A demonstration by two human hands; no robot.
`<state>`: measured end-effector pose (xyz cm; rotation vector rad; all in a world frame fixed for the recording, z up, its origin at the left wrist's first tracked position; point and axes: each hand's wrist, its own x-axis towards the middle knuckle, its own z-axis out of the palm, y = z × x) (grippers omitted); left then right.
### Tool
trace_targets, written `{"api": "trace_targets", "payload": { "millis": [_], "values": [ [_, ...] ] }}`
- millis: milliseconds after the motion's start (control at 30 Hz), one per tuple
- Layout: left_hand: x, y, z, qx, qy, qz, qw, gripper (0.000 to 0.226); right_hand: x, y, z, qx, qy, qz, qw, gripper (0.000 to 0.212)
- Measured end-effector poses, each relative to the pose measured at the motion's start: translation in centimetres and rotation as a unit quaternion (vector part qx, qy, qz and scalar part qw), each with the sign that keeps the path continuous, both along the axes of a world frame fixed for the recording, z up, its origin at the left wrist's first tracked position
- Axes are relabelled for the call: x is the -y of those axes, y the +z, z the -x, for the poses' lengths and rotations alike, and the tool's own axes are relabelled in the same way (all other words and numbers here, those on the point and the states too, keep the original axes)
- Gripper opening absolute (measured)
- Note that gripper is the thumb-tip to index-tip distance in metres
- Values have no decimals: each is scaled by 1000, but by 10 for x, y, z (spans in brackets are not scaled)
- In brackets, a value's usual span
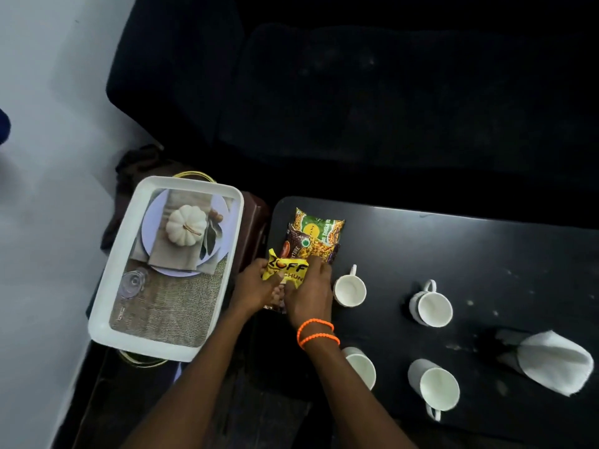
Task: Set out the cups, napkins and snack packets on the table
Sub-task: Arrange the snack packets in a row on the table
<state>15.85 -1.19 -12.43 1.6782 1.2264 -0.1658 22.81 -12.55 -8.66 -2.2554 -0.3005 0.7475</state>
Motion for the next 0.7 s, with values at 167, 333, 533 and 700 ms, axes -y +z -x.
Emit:
{"api": "trace_targets", "payload": {
  "millis": [167,333,533,700],
  "values": [
    [-3,15,18,86,86,118,986,16,12,11,1,7,19,-29,999,63],
    [2,67,-10,196,144,243,939,27,39,37,-30,-88,-18,-161,983,77],
    [43,67,-134,190,26,144,971,43,81,46,-126,4,-160,-173,972,58],
    [73,31,-199,92,-135,-46,985,67,108,4,-178,4,-132,-20,991,65]
  ]
}}
